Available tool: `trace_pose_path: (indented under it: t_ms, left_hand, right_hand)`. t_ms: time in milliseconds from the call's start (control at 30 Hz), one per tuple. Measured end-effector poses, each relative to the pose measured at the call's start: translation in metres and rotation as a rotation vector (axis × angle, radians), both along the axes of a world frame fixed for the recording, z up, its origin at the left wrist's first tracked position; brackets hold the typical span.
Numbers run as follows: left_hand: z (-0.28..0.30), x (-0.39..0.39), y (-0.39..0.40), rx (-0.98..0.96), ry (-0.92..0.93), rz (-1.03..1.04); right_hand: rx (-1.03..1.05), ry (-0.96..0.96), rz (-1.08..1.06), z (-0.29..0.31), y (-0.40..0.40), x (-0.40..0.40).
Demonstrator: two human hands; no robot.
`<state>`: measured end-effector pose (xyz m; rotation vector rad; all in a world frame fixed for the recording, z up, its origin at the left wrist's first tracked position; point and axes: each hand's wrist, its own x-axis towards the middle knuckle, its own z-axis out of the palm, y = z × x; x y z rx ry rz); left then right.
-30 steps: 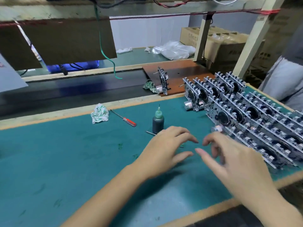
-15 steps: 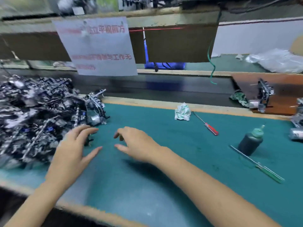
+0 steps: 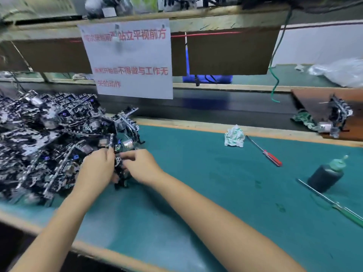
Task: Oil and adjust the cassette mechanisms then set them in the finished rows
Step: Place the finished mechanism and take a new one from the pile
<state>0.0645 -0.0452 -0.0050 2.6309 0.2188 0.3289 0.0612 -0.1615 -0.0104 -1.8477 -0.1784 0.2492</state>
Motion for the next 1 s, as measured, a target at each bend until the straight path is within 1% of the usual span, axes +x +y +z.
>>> trace_pose_path:
  t_ms: [33, 100, 167, 233, 267, 333, 367, 433, 533, 600, 633, 700, 733, 800, 833, 867, 933, 967, 1000]
  left_hand:
    - [0.002, -0.008, -0.001, -0.047, -0.010, -0.026]
    - [0.007, -0.023, -0.009, -0.167, 0.028, -0.154]
    - [0.015, -0.036, -0.028, -0.323, 0.085, -0.298]
    - [0.020, -0.044, -0.054, -0.413, 0.100, -0.412]
    - [0.020, -0.048, -0.070, -0.418, 0.082, -0.462]
    - [0.016, -0.058, -0.103, -0.326, 0.016, -0.597]
    - [0.012, -0.065, -0.119, -0.224, -0.038, -0.661]
    - [0.001, -0.078, -0.149, 0.079, -0.252, -0.804]
    - [-0.022, -0.090, -0.181, 0.408, -0.582, -1.043]
    - [-0.039, -0.094, -0.192, 0.487, -0.765, -1.193]
    - [-0.047, -0.095, -0.195, 0.503, -0.821, -1.260]
    - [-0.059, -0.094, -0.199, 0.489, -0.901, -1.342]
    - [-0.063, -0.093, -0.200, 0.445, -0.901, -1.365]
    - [-0.066, -0.090, -0.199, 0.323, -0.777, -1.379]
    - [-0.065, -0.088, -0.197, 0.245, -0.661, -1.368]
    - [-0.064, -0.085, -0.194, 0.148, -0.505, -1.352]
    - [-0.060, -0.080, -0.188, -0.067, -0.113, -1.319]
    - [-0.061, -0.079, -0.186, -0.155, 0.041, -1.311]
    - [-0.063, -0.078, -0.186, -0.214, 0.116, -1.305]
  right_hand:
    - [0.033, 0.000, 0.010, 0.002, -0.008, -0.011]
    - [0.112, 0.013, 0.018, 0.004, -0.030, -0.034]
    - [0.265, 0.071, -0.012, 0.006, -0.061, -0.054]
    - [0.448, 0.158, -0.109, 0.010, -0.094, -0.069]
    - [0.528, 0.191, -0.180, 0.011, -0.111, -0.076]
    - [0.647, 0.210, -0.330, 0.011, -0.144, -0.087]
    - [0.660, 0.202, -0.382, 0.010, -0.158, -0.093]
    - [0.634, 0.169, -0.467, 0.006, -0.186, -0.108]
    - [0.578, 0.176, -0.599, -0.006, -0.222, -0.140]
    - [0.458, 0.219, -0.626, -0.018, -0.244, -0.165]
    - [0.377, 0.246, -0.607, -0.023, -0.253, -0.177]
    - [0.202, 0.269, -0.552, -0.029, -0.268, -0.196]
    - [0.089, 0.253, -0.533, -0.030, -0.273, -0.203]
    - [-0.208, 0.164, -0.542, -0.031, -0.281, -0.209]
    - [-0.339, 0.080, -0.588, -0.034, -0.285, -0.210]
    - [-0.406, -0.010, -0.650, -0.036, -0.288, -0.210]
    - [-0.375, -0.110, -0.742, -0.042, -0.292, -0.209]
    - [-0.360, -0.125, -0.752, -0.045, -0.291, -0.209]
    - [-0.382, -0.134, -0.752, -0.048, -0.290, -0.208]
